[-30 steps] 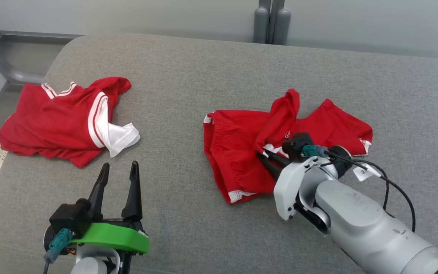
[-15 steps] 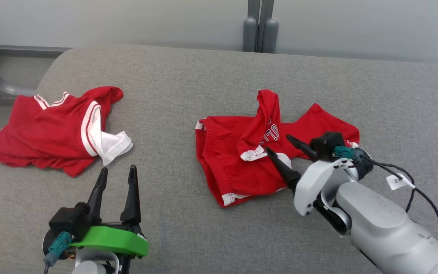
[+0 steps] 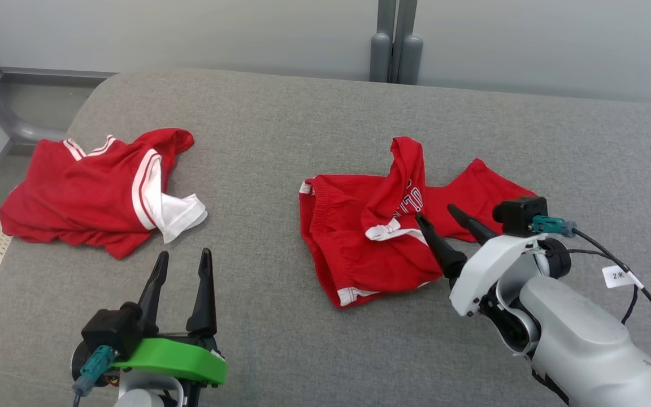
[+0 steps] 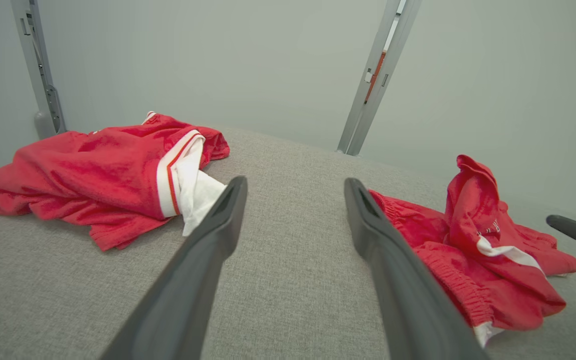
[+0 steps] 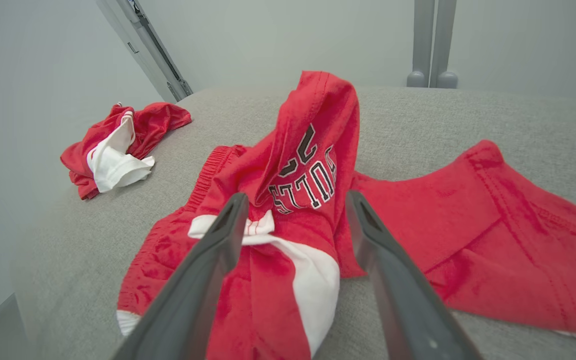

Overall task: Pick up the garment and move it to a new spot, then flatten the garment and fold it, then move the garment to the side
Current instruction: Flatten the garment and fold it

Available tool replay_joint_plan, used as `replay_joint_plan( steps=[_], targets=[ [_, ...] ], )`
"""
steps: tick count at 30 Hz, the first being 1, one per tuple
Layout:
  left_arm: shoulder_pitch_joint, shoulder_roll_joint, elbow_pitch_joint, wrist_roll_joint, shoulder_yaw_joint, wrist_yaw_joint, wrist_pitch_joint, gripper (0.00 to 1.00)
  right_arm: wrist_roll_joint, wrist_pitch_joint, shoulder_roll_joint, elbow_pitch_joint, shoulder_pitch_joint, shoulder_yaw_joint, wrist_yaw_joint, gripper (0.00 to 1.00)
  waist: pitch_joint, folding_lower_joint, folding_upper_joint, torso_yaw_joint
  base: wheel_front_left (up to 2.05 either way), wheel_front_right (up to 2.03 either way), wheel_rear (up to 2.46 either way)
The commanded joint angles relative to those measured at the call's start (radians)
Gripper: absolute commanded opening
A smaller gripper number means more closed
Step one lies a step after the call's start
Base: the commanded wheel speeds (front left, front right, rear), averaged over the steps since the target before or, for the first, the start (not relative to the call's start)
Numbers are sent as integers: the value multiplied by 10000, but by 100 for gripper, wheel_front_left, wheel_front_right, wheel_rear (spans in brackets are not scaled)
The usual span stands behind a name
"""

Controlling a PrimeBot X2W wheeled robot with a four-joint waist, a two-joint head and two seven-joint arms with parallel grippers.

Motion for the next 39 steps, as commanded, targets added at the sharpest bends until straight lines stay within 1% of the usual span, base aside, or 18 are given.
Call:
replay_joint_plan(
  steps=[1, 8, 15, 19, 25, 26, 28, 29, 30, 35, 39],
  targets=[
    [-3, 18, 27, -26, -27, -27, -33, 100, 157, 267, 35, 115, -171, 17, 4, 100, 24, 0, 0, 154, 0, 0, 0],
    [-107, 17, 65, -207, -190, 52, -33, 100, 560, 1525, 183, 939, -809, 372, 4, 100, 164, 0, 0, 612, 0, 0, 0],
    [-112, 17, 129, -351, -282, 117, -33, 100, 1064, 2741, 677, 2076, -1252, 580, 4, 100, 182, 0, 0, 881, 0, 0, 0],
    [-113, 17, 148, -399, -317, 172, -33, 100, 1284, 2940, 909, 2386, -1382, 614, 3, 100, 170, 0, 0, 943, 0, 0, 0],
    [-130, 17, 192, -474, -281, 176, -33, 100, 1389, 2499, 1134, 2641, -1610, 620, 4, 100, 256, 0, 0, 946, 0, 0, 0],
    [-151, 17, 202, -479, -271, 172, -33, 100, 1410, 2439, 1148, 2660, -1655, 639, 4, 85, 285, 0, 0, 938, 0, 0, 0],
    [-197, 17, 217, -477, -247, 168, -33, 100, 1482, 2378, 1177, 2708, -1701, 692, 4, 29, 344, 0, 0, 916, 0, 0, 0],
    [-214, 17, 235, -471, -244, 164, -33, 100, 1511, 2359, 1193, 2740, -1709, 720, 4, 4, 359, 0, 0, 908, 0, 0, 0],
    [-241, 17, 249, -464, -238, 160, -33, 100, 1535, 2334, 1209, 2760, -1743, 746, 4, 0, 387, 0, 0, 893, 0, 0, 0],
    [-279, 17, 319, -420, -193, 124, -33, 100, 1726, 2109, 1261, 2679, -1826, 877, 4, 0, 462, 0, 0, 818, 0, 0, 0],
    [-300, 17, 361, -359, -126, 121, -33, 100, 1859, 1680, 1169, 2417, -1836, 992, 4, 0, 426, 0, 0, 680, 0, 0, 0]
  ],
)
